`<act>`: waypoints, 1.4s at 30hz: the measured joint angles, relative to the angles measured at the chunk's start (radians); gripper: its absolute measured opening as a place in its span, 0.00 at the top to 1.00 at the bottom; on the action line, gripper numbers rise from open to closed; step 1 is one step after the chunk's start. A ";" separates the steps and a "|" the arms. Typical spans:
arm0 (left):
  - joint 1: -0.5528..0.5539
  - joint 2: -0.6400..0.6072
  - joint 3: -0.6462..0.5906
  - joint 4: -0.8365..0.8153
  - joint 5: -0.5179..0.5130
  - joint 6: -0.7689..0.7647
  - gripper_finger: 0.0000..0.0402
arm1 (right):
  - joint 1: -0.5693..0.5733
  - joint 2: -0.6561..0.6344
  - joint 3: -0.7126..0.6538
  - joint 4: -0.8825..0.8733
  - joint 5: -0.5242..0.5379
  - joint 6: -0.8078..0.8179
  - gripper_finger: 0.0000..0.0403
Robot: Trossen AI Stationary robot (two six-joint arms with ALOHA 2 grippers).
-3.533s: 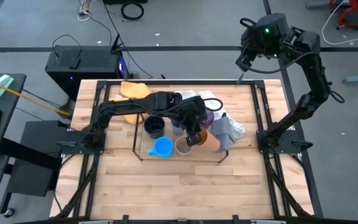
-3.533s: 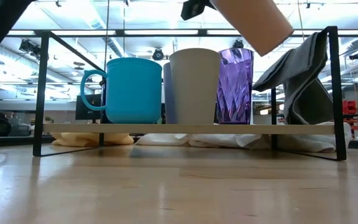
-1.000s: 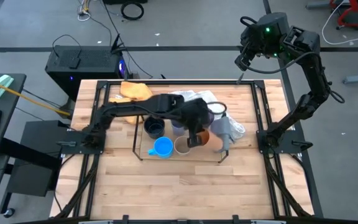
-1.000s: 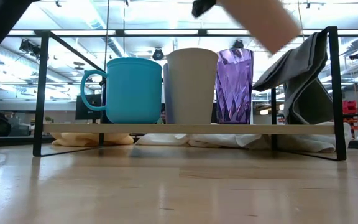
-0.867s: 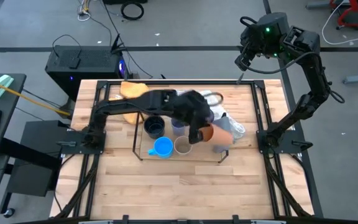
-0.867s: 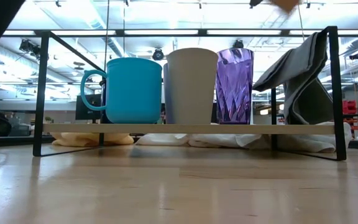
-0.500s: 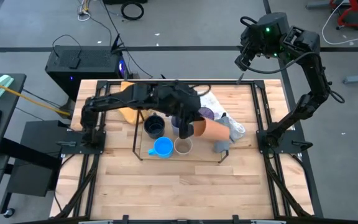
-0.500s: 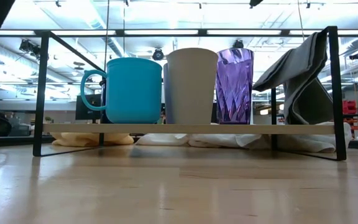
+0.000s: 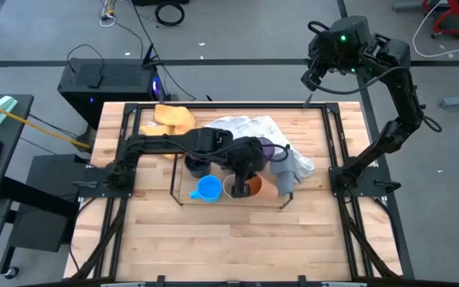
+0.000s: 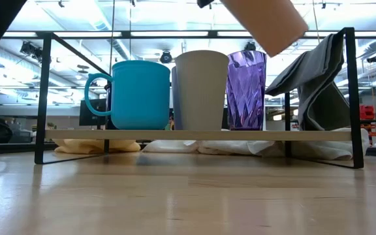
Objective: Stack small to large cups/mugs on shelf
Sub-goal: Put the orange cup on the shelf
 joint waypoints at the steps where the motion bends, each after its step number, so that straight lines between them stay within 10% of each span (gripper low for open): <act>1: 0.002 0.005 0.000 0.001 -0.009 0.002 0.98 | 0.000 0.000 0.000 0.000 0.000 0.000 0.66; 42: 0.041 0.115 0.000 -0.003 -0.027 0.027 0.98 | 0.000 0.000 0.000 -0.001 -0.011 -0.002 0.66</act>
